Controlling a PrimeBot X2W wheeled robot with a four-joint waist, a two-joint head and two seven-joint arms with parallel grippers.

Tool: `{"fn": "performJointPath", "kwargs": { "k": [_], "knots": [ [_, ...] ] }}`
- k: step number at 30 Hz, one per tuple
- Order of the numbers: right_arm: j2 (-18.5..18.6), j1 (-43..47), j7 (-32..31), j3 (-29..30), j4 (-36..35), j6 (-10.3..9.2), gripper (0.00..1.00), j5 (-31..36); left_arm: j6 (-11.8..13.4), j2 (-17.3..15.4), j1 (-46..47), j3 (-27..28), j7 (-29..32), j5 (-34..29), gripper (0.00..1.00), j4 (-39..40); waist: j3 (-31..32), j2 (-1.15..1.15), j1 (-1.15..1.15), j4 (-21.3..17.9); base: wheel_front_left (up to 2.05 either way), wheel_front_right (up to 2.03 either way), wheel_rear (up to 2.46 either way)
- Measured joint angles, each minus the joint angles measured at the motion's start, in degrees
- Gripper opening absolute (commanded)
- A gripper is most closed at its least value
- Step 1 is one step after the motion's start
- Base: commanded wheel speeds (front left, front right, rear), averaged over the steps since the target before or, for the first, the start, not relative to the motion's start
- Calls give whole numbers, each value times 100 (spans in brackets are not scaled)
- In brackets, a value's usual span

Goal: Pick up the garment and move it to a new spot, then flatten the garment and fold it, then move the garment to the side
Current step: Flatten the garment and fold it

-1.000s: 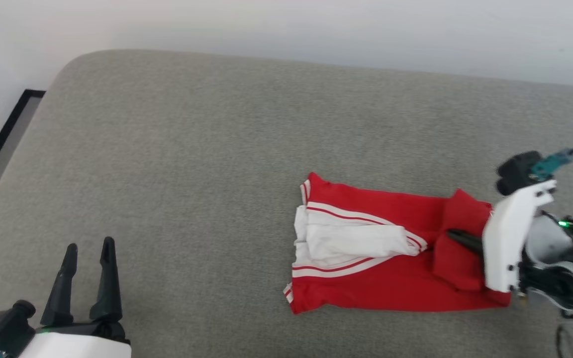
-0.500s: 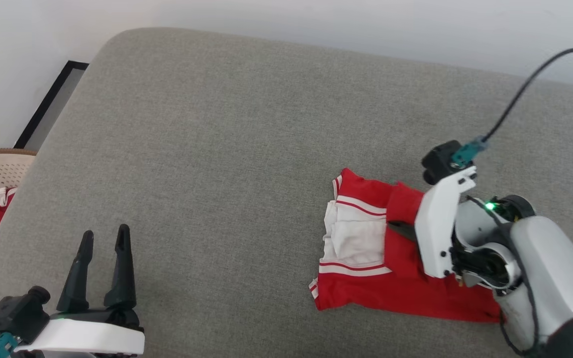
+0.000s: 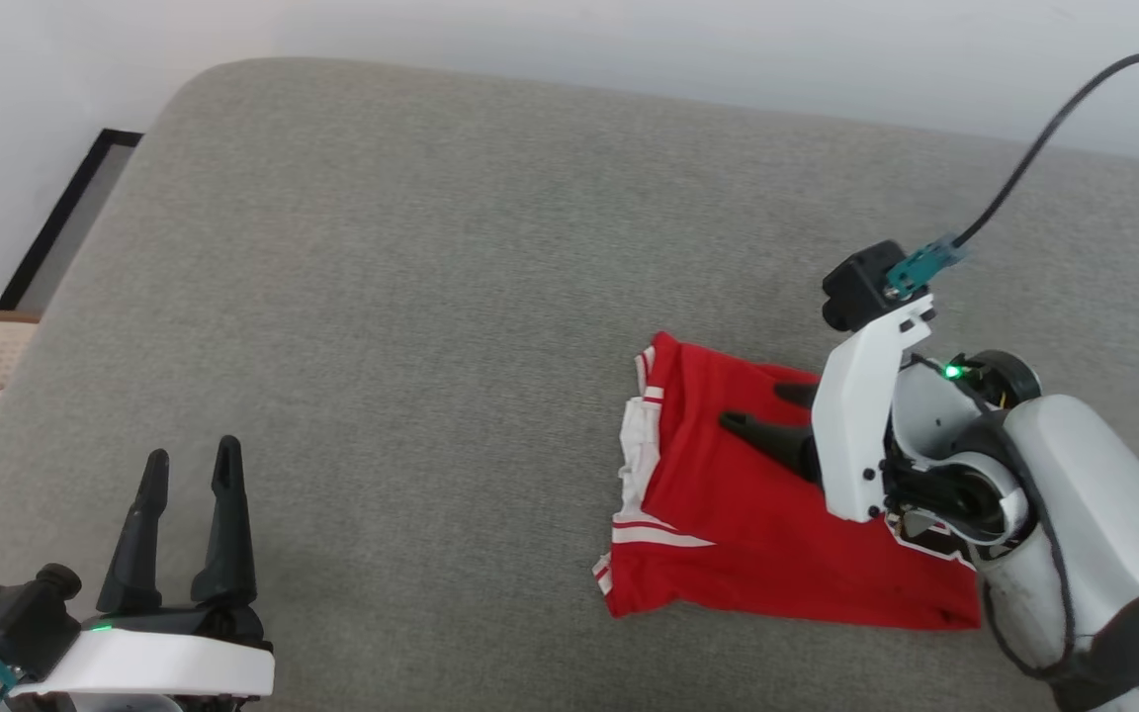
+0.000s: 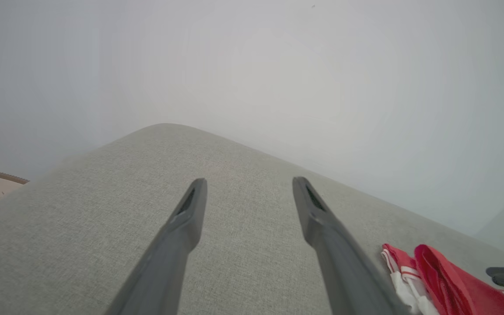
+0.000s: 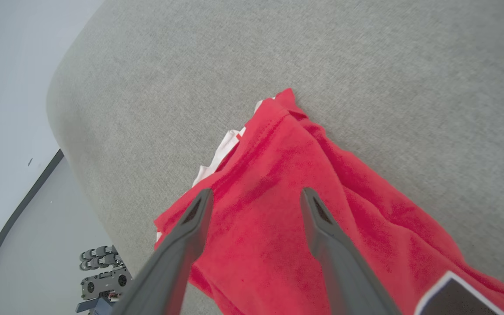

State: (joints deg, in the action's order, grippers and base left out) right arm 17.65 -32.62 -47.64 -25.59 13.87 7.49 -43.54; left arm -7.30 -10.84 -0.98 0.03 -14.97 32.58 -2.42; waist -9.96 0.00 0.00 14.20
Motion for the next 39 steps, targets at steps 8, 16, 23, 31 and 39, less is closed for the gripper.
{"fn": "performJointPath", "kwargs": {
  "k": [8, 16, 23, 31, 39],
  "knots": [
    [299, 44, 445, 178, -378, 0, 100, -93, 0, -65, -16, 73, 0, -38, 100, 98, 20, 0, 0, -276, 0, 0, 0],
    [567, 451, 1396, 627, -702, 0, 100, 52, 0, -130, -76, 186, 0, -91, 100, 145, 100, 0, 0, -597, 0, 0, 0],
    [713, 950, 2513, 898, -916, 0, 100, 241, 0, -191, -180, 258, 0, -181, 100, 160, 230, 0, 0, -894, 0, 0, 0],
    [691, 1412, 3847, 1311, -804, 0, 100, 604, 0, -250, -321, 349, 0, -382, 100, 170, 431, 0, 0, -1218, 0, 0, 0],
    [498, 1959, 4784, 1566, -479, 0, 100, 935, 0, -258, -534, 487, 0, -594, 100, 134, 703, 0, 0, -1452, 0, 0, 0]
  ]
}}
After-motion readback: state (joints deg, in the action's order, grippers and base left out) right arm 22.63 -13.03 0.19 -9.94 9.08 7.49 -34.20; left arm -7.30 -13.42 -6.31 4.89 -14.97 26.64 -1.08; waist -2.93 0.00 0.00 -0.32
